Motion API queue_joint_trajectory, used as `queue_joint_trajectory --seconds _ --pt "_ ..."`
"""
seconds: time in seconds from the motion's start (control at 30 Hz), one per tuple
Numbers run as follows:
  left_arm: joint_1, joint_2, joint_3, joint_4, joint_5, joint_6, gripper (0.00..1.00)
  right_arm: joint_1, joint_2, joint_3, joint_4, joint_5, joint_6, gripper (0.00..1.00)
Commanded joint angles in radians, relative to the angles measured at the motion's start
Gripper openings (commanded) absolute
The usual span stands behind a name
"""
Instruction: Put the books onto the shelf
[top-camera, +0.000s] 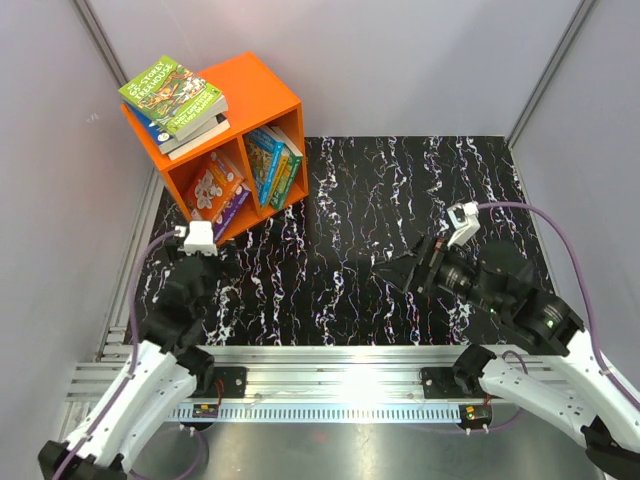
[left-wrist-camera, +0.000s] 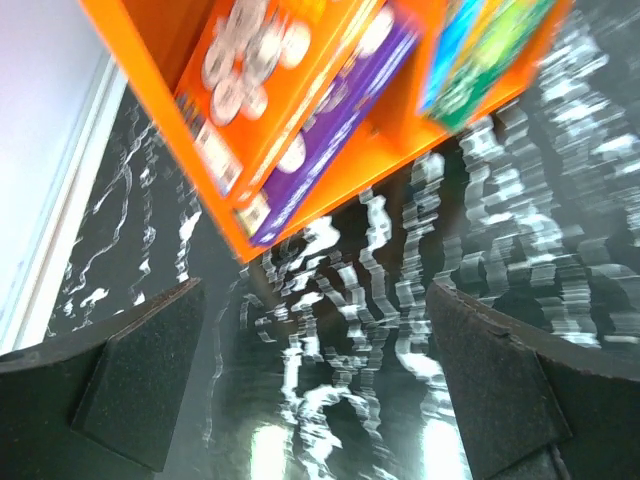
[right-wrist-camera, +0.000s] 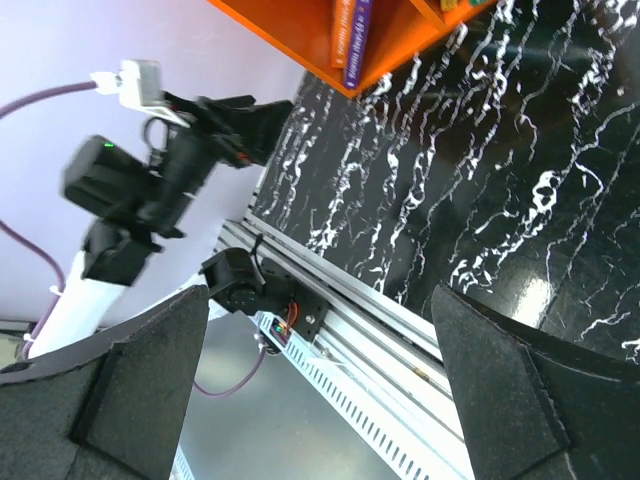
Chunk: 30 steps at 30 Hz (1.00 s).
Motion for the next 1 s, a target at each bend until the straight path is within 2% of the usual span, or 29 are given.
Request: queue_joint_trajectory --seconds 0.0,0.03,0.1,0.17,0.3,0.4,0.5,0.57,0.67,0.8,0.87,0.93,0.97 --pt "0.107 0.057 -0.125 0.410 0.035 0.112 0.99 -0.002 0.069 0.019 0.027 0.027 -0.001 1.00" --pt "0.192 0.090 -0.134 0.468 0.037 0.083 0.99 -0.004 0.104 0.036 0.011 0.035 -0.010 1.00" --pt "0.231 0.150 -0.186 0.562 -0.073 -0.026 0.99 -0.004 0.135 0.089 -0.039 0.044 -0.028 1.00" --pt "0.282 0.178 -0.220 0.698 -0.035 -0.006 0.99 -0.002 0.161 0.117 -0.078 0.078 -0.021 1.00" --pt "0.302 0.282 -0.309 0.966 -0.003 0.022 0.99 -0.004 0.121 0.113 -0.130 0.131 -0.030 1.00" --pt "0.307 0.396 -0.332 1.083 -0.004 0.100 0.99 -0.002 0.092 0.116 -0.157 0.087 -0.088 1.00" --pt "0.331 0.492 -0.363 1.169 0.021 0.057 0.99 -0.002 0.055 0.119 -0.200 0.096 -0.100 1.00" --pt "0.340 0.569 -0.390 1.287 0.042 0.040 0.99 -0.002 0.037 0.119 -0.219 0.111 -0.107 1.00" --pt "0.344 0.655 -0.399 1.390 0.078 0.055 0.99 -0.004 0.012 0.095 -0.191 0.142 -0.114 1.00" --pt "0.348 0.837 -0.404 1.611 0.016 0.055 0.99 -0.004 -0.041 0.032 -0.115 0.194 -0.125 1.00" --pt "0.348 0.789 -0.358 1.460 0.051 0.037 0.99 -0.002 -0.041 0.013 -0.108 0.211 -0.110 1.00" --pt "0.345 0.833 -0.341 1.478 0.037 0.066 0.99 -0.004 -0.026 0.010 -0.110 0.207 -0.108 1.00" --pt "0.344 0.815 -0.299 1.405 0.016 0.043 0.99 -0.004 -0.017 0.013 -0.113 0.197 -0.119 1.00"
